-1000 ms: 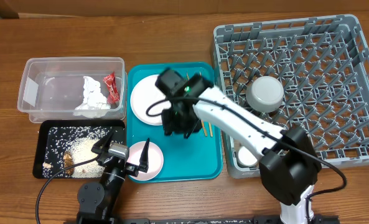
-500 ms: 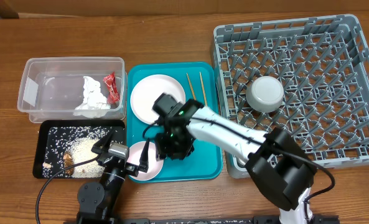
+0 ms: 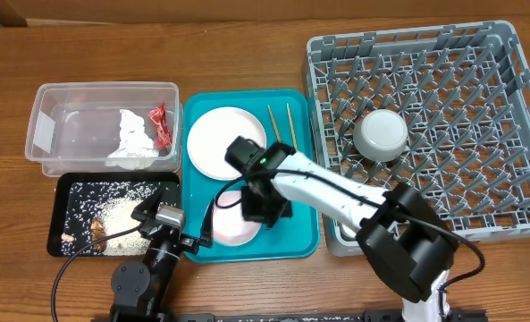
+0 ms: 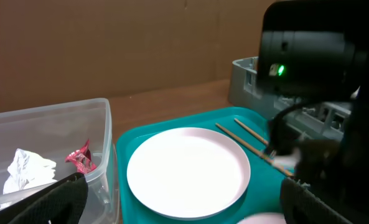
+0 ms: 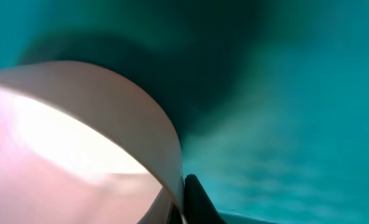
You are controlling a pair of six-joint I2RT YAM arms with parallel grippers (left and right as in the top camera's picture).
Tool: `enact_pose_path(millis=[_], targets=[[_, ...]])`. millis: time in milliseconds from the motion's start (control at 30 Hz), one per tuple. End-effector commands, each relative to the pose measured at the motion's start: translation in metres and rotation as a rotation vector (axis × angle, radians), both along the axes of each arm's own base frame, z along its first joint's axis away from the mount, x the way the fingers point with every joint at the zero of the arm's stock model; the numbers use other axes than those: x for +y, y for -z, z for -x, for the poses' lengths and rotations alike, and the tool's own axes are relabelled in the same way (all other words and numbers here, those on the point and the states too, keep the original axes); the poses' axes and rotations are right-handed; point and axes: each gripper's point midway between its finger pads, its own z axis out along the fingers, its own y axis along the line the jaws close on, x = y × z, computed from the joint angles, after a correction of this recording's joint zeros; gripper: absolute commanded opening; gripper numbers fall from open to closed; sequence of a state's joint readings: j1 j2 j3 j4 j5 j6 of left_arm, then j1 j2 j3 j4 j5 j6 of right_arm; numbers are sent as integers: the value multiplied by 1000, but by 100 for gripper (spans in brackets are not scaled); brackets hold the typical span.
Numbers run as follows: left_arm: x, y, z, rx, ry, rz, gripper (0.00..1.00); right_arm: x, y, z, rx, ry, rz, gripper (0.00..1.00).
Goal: Sort waste into correct bins and load items into the dishwasher
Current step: 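Carry the pink bowl into the rack and release it on its side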
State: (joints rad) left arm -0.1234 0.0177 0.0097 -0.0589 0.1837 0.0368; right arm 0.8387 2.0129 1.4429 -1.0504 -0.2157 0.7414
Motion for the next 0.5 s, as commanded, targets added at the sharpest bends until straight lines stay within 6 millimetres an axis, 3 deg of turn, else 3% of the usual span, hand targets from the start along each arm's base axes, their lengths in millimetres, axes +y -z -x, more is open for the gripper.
enact_pose_path(millis=[0, 100, 167, 267, 333, 467], targets=[[0, 1, 0, -4, 2, -8, 100, -52, -59, -66, -312, 106, 164, 4], [0, 1, 0, -4, 2, -8, 100, -99, -120, -100, -554, 171, 310, 4], [0, 1, 0, -4, 2, -8, 100, -140, -175, -121, -777, 233, 459, 4], [0, 1, 0, -4, 2, -8, 100, -194, -250, -134, -1077, 342, 687, 4], [0, 1, 0, -4, 2, -8, 100, -219, -278, -135, -1178, 381, 828, 4], [0, 1, 0, -4, 2, -8, 100, -263, -303, -138, -1243, 444, 1052, 4]])
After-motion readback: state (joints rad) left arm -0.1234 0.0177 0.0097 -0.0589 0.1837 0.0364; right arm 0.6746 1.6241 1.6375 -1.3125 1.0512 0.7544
